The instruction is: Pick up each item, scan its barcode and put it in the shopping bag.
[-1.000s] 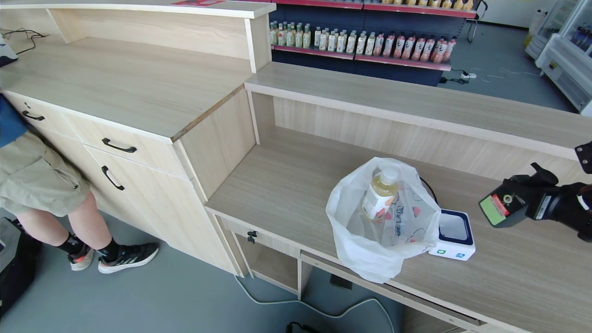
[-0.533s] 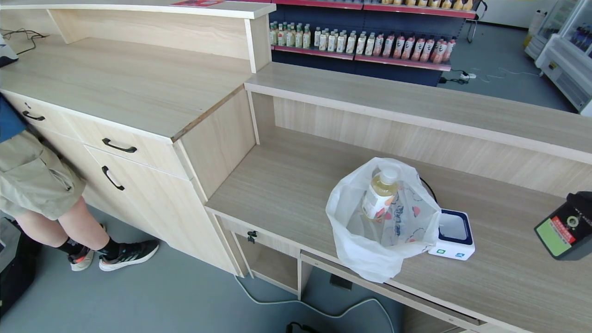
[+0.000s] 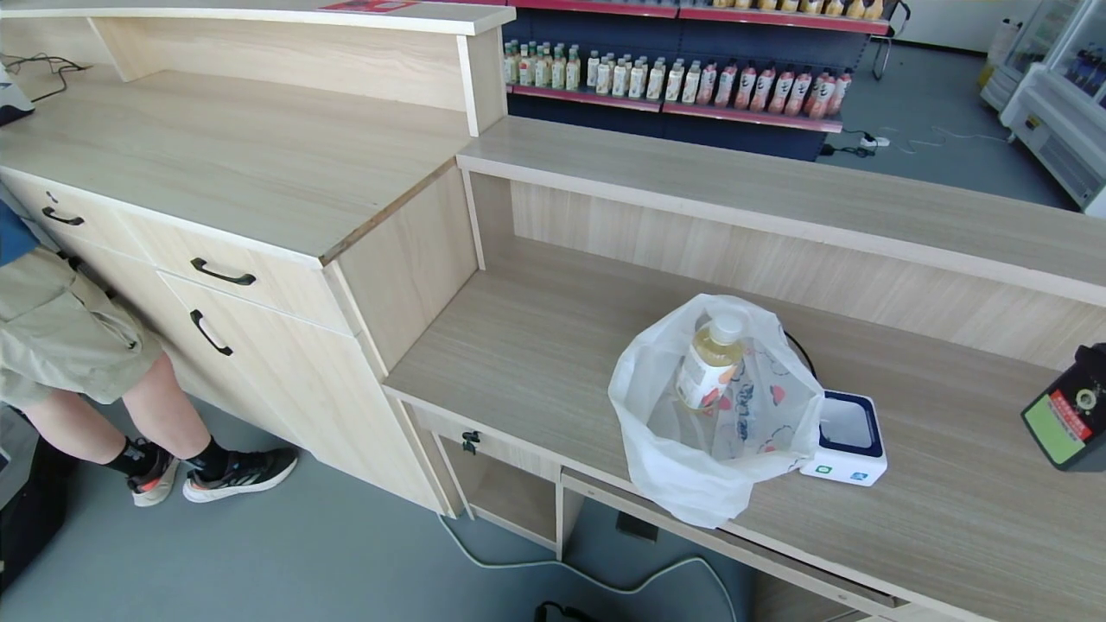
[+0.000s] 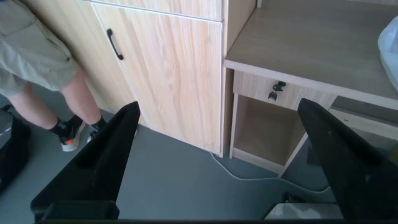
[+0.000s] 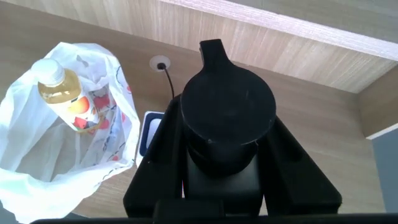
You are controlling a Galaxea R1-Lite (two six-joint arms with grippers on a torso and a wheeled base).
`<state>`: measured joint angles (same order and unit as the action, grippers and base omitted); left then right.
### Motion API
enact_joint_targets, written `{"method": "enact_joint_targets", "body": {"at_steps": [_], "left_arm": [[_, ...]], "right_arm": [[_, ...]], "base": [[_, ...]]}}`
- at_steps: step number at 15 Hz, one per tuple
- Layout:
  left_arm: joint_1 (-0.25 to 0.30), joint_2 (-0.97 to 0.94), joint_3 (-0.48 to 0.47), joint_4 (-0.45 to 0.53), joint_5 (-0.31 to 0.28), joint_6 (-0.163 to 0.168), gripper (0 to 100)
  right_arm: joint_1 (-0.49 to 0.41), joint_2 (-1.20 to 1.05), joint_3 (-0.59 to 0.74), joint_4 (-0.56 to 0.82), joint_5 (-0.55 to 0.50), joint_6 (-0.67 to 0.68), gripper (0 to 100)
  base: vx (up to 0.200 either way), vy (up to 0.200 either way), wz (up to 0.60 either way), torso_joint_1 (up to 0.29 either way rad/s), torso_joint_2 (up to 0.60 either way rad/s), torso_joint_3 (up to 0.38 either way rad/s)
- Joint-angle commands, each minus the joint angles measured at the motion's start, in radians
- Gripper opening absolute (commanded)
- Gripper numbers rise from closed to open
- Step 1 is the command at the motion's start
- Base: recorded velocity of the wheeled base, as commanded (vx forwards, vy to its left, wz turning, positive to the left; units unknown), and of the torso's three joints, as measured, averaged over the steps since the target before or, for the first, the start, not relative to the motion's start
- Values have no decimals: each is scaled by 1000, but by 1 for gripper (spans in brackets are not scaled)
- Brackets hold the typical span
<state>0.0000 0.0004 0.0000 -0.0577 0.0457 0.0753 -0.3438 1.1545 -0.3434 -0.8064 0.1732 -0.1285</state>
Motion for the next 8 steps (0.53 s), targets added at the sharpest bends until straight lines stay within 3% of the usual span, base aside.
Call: {"method": "enact_joint_targets", "body": {"at_steps": [1,8], "left_arm": [[0,0,0,-1,0,0,100],[0,0,0,-1,-3,1,100]], "right_arm": [[0,33,26,-37,-23,-8,0],[0,-16,95,-68,-24,-19,0]], "base": [[0,0,0,0,0,0],[0,0,0,0,0,0]]}}
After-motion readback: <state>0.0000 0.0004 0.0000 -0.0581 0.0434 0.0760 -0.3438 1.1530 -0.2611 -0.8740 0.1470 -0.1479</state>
